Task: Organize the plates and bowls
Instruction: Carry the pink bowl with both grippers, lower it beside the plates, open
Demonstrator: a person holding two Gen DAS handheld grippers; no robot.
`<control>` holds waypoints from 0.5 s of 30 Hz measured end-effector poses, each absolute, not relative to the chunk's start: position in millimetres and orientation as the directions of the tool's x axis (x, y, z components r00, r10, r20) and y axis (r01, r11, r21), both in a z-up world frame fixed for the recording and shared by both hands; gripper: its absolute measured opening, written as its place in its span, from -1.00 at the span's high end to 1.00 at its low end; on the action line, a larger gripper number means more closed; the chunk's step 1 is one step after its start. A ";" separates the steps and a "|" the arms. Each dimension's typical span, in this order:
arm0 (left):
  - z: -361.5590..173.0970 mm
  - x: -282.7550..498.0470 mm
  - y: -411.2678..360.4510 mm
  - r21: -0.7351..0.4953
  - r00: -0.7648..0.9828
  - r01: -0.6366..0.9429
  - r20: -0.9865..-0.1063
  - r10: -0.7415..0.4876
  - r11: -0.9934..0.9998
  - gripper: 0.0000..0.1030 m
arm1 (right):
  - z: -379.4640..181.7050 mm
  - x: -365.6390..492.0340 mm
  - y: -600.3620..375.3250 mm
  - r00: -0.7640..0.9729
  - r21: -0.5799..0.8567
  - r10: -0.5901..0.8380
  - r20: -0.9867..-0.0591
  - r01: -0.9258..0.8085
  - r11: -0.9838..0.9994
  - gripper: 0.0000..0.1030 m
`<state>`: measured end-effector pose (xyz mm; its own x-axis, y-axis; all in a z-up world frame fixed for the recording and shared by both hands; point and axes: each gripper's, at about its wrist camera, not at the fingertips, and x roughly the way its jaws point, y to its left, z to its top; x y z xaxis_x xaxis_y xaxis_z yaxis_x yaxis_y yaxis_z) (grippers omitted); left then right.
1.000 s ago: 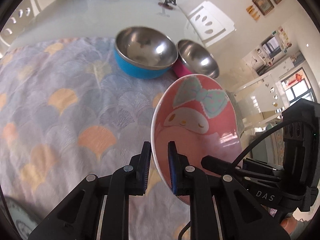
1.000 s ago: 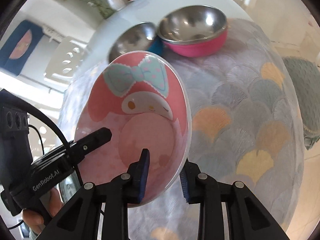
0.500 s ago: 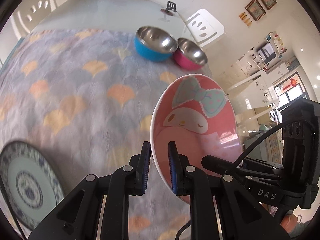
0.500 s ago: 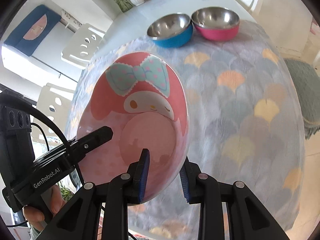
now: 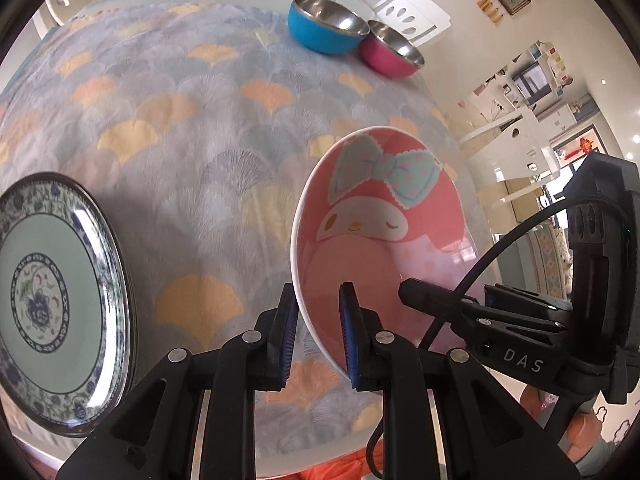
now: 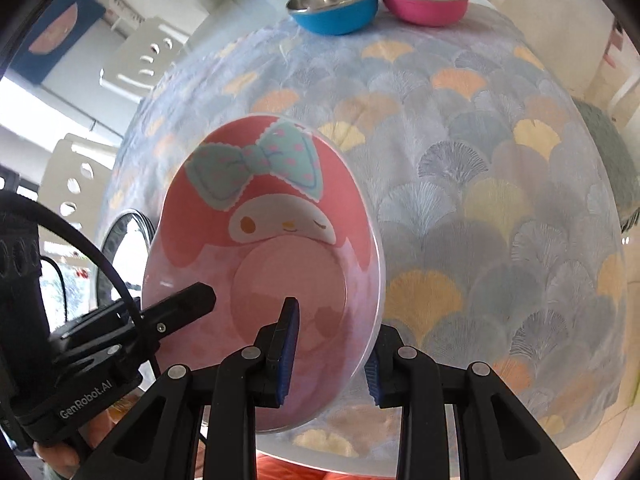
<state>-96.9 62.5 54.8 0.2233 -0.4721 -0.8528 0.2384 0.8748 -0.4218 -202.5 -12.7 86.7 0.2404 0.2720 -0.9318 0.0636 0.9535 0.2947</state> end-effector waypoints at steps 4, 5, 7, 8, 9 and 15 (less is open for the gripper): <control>49.0 -100.4 62.7 -0.420 0.212 0.252 -0.855 -0.473 0.872 0.66 | 79.8 -208.3 -14.4 0.246 0.303 0.273 -0.930 0.094 0.948 0.43; 48.3 -101.9 62.9 -0.418 0.208 0.252 -0.858 -0.470 0.873 0.66 | 79.1 -209.9 -14.3 0.245 0.308 0.276 -0.929 0.102 0.946 0.43; 48.6 -105.1 64.2 -0.398 0.212 0.247 -0.867 -0.451 0.883 0.66 | 77.5 -214.0 -16.2 0.245 0.314 0.281 -0.928 0.104 0.944 0.43; 49.5 -107.7 64.7 -0.381 0.224 0.250 -0.871 -0.436 0.890 0.67 | 77.8 -217.1 -15.2 0.244 0.310 0.279 -0.929 0.101 0.945 0.43; 50.7 -109.2 64.7 -0.376 0.232 0.255 -0.871 -0.434 0.891 0.66 | 78.7 -219.1 -14.8 0.247 0.307 0.276 -0.929 0.097 0.947 0.43; 61.0 -120.6 80.9 -0.378 0.266 0.259 -0.857 -0.442 0.889 0.64 | 94.1 -231.7 -20.4 0.301 0.303 0.261 -0.917 0.100 0.948 0.43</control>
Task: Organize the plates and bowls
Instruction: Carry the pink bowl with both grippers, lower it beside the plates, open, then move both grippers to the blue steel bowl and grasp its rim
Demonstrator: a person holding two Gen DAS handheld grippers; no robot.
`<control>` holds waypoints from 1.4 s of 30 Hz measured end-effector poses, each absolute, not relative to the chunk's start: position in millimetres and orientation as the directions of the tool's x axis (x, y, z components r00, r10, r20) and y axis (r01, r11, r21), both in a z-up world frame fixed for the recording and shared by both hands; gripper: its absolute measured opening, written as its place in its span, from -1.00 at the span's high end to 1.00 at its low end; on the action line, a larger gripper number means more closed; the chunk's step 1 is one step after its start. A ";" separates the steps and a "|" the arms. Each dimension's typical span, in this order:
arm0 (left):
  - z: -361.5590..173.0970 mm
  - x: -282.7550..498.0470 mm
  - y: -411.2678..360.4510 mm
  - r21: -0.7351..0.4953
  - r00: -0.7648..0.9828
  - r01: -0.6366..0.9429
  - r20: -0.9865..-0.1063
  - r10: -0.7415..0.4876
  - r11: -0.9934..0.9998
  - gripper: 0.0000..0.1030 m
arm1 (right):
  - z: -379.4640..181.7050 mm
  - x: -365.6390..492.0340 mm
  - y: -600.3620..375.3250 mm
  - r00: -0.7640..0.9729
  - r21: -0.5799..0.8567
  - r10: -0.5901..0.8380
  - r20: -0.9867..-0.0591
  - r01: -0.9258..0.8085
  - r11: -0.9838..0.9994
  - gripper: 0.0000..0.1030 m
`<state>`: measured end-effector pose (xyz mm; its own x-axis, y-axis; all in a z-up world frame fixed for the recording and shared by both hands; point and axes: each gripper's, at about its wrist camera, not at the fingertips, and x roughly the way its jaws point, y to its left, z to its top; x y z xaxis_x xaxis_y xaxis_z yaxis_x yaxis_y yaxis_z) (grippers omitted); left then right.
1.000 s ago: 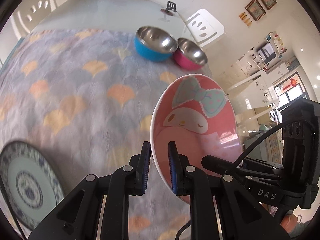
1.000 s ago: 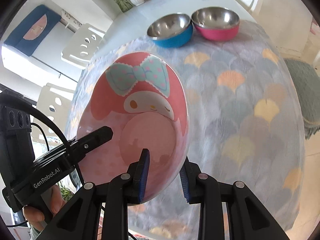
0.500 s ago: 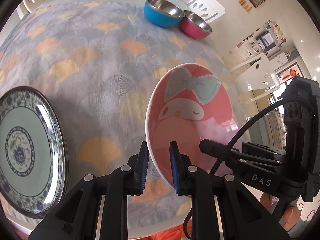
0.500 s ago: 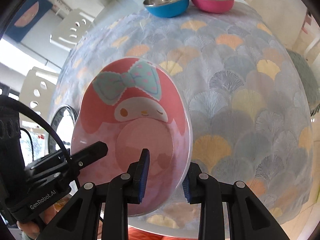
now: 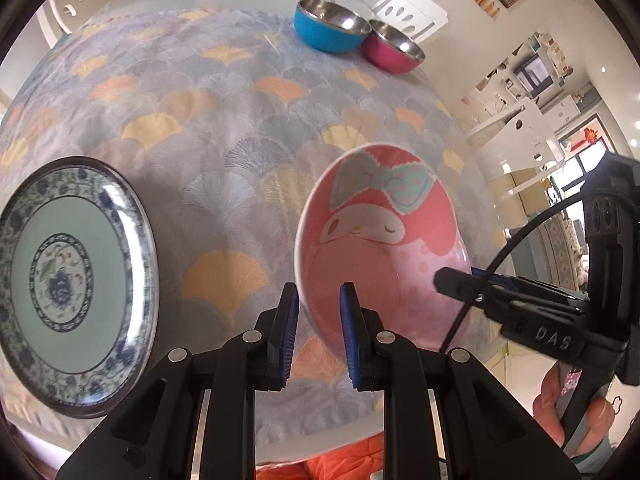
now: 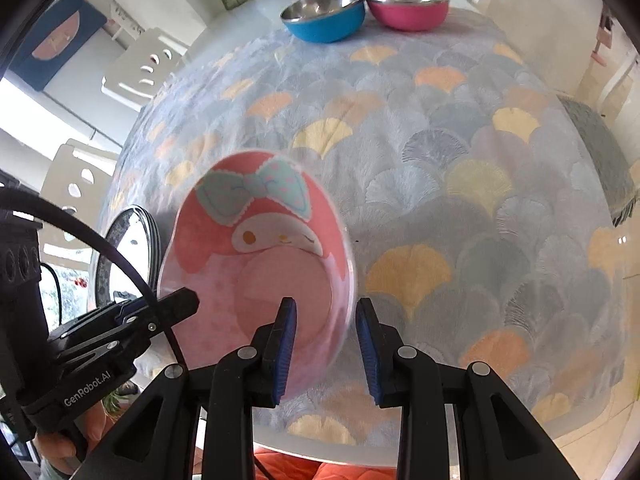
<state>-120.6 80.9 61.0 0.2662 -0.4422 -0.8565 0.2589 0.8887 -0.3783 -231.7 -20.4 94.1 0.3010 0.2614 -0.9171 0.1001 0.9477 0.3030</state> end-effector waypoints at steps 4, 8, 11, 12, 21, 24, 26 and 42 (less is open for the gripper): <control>75.0 -124.5 94.3 -0.387 0.304 0.251 -0.839 -0.452 0.887 0.64 | 111.7 -245.2 -30.2 0.334 0.321 0.265 -0.905 0.124 0.939 0.43; 90.0 -127.5 105.2 -0.400 0.339 0.242 -0.819 -0.463 0.884 0.64 | 130.0 -255.1 -32.6 0.355 0.341 0.282 -0.891 0.115 0.933 0.43; 105.6 -129.9 112.4 -0.422 0.364 0.247 -0.794 -0.487 0.873 0.64 | 145.5 -257.7 -33.5 0.374 0.360 0.300 -0.878 0.100 0.928 0.43; 109.3 -130.2 113.3 -0.422 0.372 0.249 -0.790 -0.488 0.872 0.64 | 150.0 -257.3 -33.8 0.381 0.373 0.312 -0.870 0.097 0.923 0.43; 161.1 -102.9 111.9 -0.406 0.456 0.301 -0.733 -0.504 0.863 0.19 | 188.8 -233.7 -42.0 0.443 0.450 0.374 -0.815 0.076 0.890 0.04; 173.3 -83.7 114.4 -0.427 0.493 0.293 -0.699 -0.518 0.855 -0.01 | 199.3 -215.0 -50.0 0.462 0.465 0.384 -0.800 0.072 0.882 0.00; 179.2 -64.6 113.5 -0.437 0.497 0.287 -0.692 -0.523 0.852 -0.01 | 203.1 -200.2 -56.4 0.466 0.470 0.387 -0.796 0.072 0.880 0.00; 151.9 101.7 61.7 -0.480 0.406 0.256 -0.734 -0.544 0.839 -0.01 | 170.1 -52.5 -98.4 0.392 0.508 0.420 -0.818 0.153 0.848 -0.05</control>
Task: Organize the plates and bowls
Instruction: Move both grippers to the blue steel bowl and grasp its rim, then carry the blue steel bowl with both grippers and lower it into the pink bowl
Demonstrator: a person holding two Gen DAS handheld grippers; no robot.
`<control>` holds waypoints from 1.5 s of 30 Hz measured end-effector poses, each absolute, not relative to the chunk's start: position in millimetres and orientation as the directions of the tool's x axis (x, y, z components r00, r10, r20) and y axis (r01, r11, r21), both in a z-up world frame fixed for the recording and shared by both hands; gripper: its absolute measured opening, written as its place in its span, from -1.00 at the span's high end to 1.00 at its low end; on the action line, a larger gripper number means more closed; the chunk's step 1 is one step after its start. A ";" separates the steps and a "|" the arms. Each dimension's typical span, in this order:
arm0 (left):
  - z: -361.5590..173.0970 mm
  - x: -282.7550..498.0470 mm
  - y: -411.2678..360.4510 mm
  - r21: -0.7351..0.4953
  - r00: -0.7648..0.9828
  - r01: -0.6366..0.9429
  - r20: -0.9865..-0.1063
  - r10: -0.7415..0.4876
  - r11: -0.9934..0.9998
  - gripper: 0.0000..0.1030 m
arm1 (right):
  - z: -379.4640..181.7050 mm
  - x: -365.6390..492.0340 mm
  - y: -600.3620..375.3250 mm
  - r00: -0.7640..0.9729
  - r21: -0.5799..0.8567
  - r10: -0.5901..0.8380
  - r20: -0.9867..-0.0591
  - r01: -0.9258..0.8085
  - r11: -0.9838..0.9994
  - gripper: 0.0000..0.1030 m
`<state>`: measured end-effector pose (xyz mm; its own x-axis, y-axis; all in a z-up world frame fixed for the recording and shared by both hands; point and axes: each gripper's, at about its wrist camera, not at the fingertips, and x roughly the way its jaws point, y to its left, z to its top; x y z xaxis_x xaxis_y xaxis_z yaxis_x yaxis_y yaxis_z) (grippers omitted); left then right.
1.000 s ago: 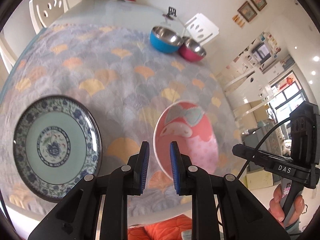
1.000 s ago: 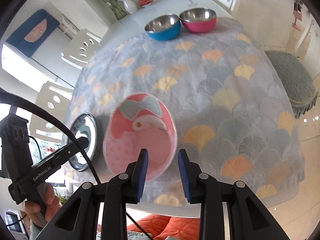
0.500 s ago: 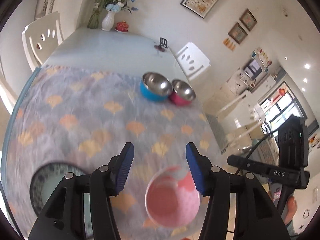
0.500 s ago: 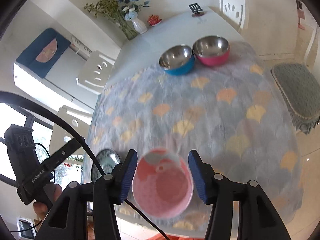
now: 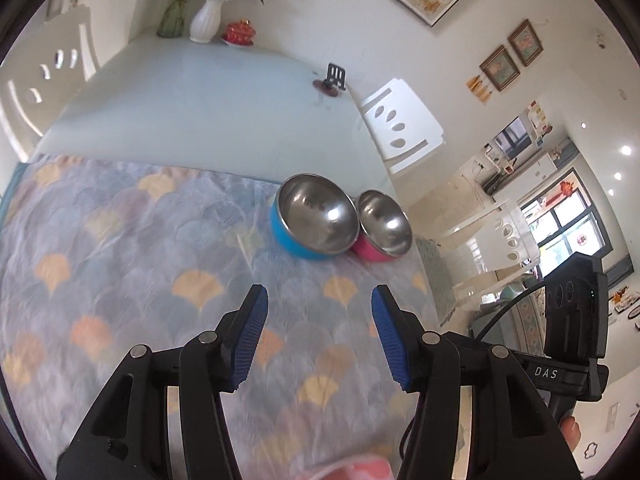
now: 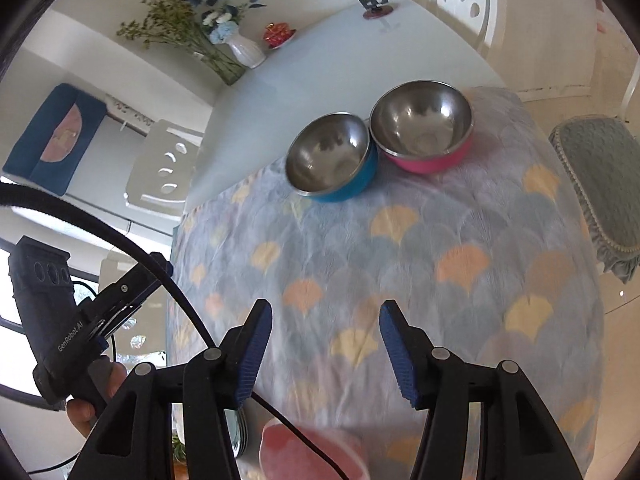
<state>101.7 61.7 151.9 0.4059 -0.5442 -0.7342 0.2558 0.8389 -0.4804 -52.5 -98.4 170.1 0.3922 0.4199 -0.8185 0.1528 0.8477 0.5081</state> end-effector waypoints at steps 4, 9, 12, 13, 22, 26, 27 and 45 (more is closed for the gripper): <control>129.3 140.4 45.3 -0.483 0.369 0.243 -0.756 -0.540 0.841 -0.01 | 148.5 -14.8 -104.7 0.373 0.512 0.426 -0.824 0.173 0.841 -0.05; 91.8 186.3 27.7 -0.497 0.319 0.207 -0.780 -0.538 0.843 -0.01 | 119.7 30.5 -112.9 0.353 0.504 0.418 -0.837 0.202 0.840 -0.05; 74.5 203.8 23.0 -0.500 0.299 0.183 -0.792 -0.533 0.846 -0.01 | 103.3 52.2 -115.1 0.339 0.510 0.427 -0.838 0.212 0.833 -0.05; 68.3 210.1 21.8 -0.504 0.291 0.174 -0.794 -0.533 0.846 -0.01 | 98.9 57.2 -115.5 0.336 0.516 0.433 -0.836 0.214 0.829 -0.05; 33.0 241.1 11.5 -0.495 0.248 0.140 -0.821 -0.515 0.857 0.28 | 59.8 95.7 -115.8 0.305 0.527 0.452 -0.838 0.237 0.816 -0.05; 23.4 243.4 7.5 -0.497 0.234 0.139 -0.824 -0.516 0.857 0.54 | 51.5 105.6 -114.1 0.306 0.520 0.446 -0.841 0.231 0.823 -0.05; 21.9 243.3 6.5 -0.496 0.232 0.141 -0.825 -0.515 0.857 0.58 | 51.2 106.1 -113.2 0.307 0.516 0.442 -0.843 0.227 0.826 -0.05; 55.3 207.4 13.3 -0.503 0.282 0.174 -0.798 -0.532 0.846 0.63 | 83.0 83.4 -97.0 0.318 0.432 0.371 -0.872 0.147 0.890 0.43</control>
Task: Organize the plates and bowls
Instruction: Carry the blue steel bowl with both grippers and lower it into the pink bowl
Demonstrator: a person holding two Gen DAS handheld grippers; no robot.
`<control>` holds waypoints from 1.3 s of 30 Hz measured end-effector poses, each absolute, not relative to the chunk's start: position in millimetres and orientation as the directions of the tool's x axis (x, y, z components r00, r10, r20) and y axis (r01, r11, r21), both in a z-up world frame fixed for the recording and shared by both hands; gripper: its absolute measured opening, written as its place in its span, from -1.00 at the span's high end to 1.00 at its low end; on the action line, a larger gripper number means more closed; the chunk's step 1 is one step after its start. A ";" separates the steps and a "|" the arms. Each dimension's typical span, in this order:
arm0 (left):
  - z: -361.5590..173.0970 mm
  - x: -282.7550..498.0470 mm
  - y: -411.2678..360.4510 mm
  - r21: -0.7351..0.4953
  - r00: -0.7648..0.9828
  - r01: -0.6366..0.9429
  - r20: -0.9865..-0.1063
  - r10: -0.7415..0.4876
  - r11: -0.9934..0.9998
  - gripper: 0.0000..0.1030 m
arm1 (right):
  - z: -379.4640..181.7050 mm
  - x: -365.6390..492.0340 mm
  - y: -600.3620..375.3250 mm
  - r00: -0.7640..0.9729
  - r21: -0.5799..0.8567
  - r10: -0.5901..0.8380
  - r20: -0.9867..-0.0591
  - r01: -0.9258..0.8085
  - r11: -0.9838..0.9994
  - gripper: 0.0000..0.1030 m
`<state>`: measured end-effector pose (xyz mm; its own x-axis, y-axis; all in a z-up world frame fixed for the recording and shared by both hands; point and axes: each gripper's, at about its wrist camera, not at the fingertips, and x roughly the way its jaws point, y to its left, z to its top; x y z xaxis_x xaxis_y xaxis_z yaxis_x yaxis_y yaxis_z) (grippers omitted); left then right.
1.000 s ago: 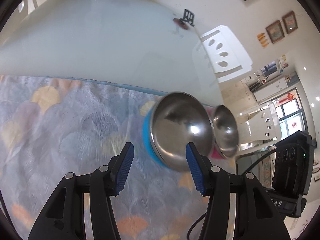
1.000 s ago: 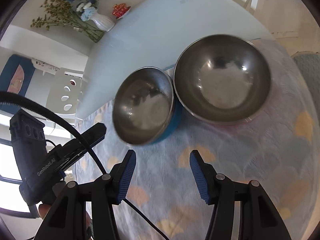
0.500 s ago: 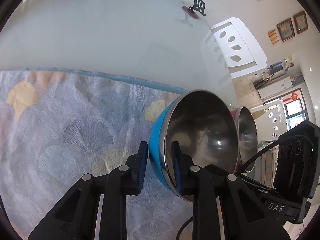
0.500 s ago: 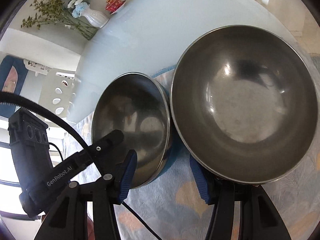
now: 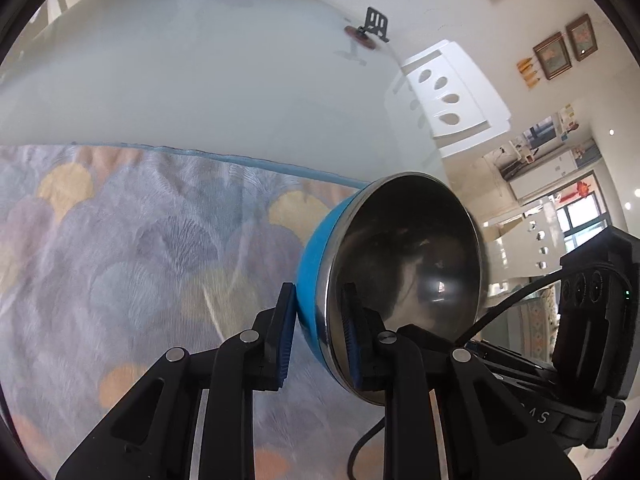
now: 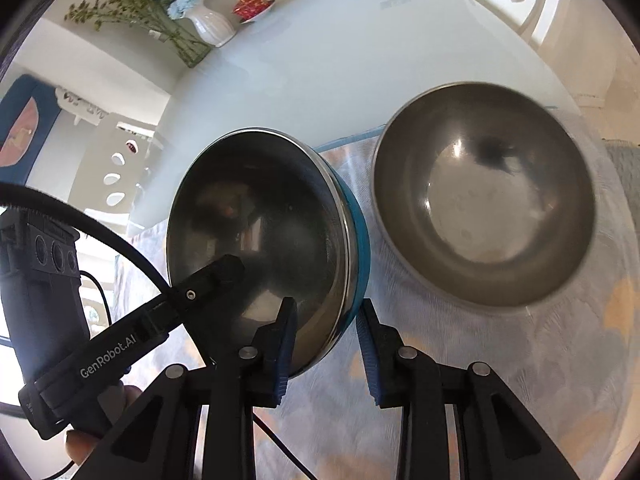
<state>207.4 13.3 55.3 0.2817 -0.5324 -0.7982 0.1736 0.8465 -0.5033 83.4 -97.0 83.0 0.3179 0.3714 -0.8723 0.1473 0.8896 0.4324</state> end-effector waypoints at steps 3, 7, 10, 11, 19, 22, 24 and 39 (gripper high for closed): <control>71.5 192.7 16.4 -0.519 0.298 0.179 -0.781 -0.549 0.836 0.63 | 100.0 70.5 -94.9 0.316 0.436 0.378 -0.870 0.136 0.890 0.43; 95.8 166.2 19.4 -0.535 0.320 0.205 -0.755 -0.573 0.820 0.63 | 124.0 46.7 -89.3 0.316 0.422 0.368 -0.874 0.120 0.899 0.43; 111.7 143.8 21.9 -0.546 0.330 0.218 -0.739 -0.587 0.809 0.62 | 142.8 24.3 -86.8 0.310 0.412 0.362 -0.879 0.115 0.904 0.43; 116.1 136.2 22.6 -0.547 0.332 0.222 -0.735 -0.590 0.807 0.62 | 146.9 18.7 -85.3 0.309 0.412 0.362 -0.880 0.113 0.904 0.43; 147.3 71.5 29.3 -0.554 0.339 0.263 -0.713 -0.613 0.790 0.63 | 190.3 -43.8 -67.9 0.329 0.399 0.351 -0.876 0.090 0.912 0.43; 156.9 45.7 32.3 -0.561 0.340 0.272 -0.704 -0.624 0.782 0.62 | 203.9 -76.3 -62.9 0.339 0.401 0.349 -0.874 0.095 0.911 0.43; 161.9 29.8 33.9 -0.565 0.338 0.278 -0.700 -0.629 0.777 0.62 | 209.4 -91.5 -61.9 0.342 0.407 0.352 -0.871 0.101 0.908 0.43; 153.3 -79.9 64.3 -0.532 0.337 0.252 -0.735 -0.588 0.809 0.62 | 187.5 -201.6 -32.3 0.257 0.468 0.425 -0.868 0.136 0.873 0.39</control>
